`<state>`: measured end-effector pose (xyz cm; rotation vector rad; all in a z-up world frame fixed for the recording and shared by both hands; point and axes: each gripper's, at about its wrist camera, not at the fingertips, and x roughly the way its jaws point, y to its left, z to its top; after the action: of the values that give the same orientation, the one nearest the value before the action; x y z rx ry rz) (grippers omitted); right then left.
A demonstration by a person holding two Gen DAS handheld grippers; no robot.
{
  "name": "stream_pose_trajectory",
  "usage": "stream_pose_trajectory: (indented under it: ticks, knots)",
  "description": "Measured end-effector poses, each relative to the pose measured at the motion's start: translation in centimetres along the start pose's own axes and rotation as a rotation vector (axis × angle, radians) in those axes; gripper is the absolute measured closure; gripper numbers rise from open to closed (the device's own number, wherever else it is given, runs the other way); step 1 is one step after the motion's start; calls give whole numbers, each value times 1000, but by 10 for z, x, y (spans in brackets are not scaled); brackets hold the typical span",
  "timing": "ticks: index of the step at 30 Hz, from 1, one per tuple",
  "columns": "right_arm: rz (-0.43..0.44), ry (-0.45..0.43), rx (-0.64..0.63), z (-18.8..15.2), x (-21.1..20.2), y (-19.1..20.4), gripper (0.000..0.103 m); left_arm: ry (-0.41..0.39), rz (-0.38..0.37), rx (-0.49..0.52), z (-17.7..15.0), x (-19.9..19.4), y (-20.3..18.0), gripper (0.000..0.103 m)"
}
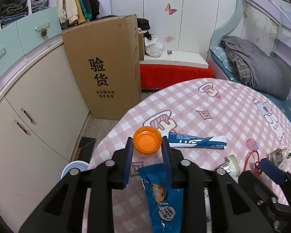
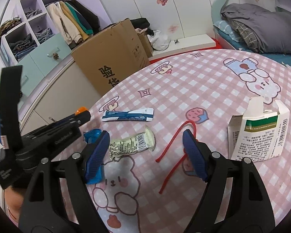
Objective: Collect trash
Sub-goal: 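Close the left tool on the blue snack bag beside the orange cap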
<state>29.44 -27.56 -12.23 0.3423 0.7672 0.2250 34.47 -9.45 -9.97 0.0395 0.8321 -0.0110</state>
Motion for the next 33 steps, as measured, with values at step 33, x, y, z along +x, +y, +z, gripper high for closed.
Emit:
stream_pose_trajectory:
  ticks: [33]
  knots:
    - [-113, 81, -135, -3, 19, 27, 27, -102, -120, -8, -9, -53, 37, 74]
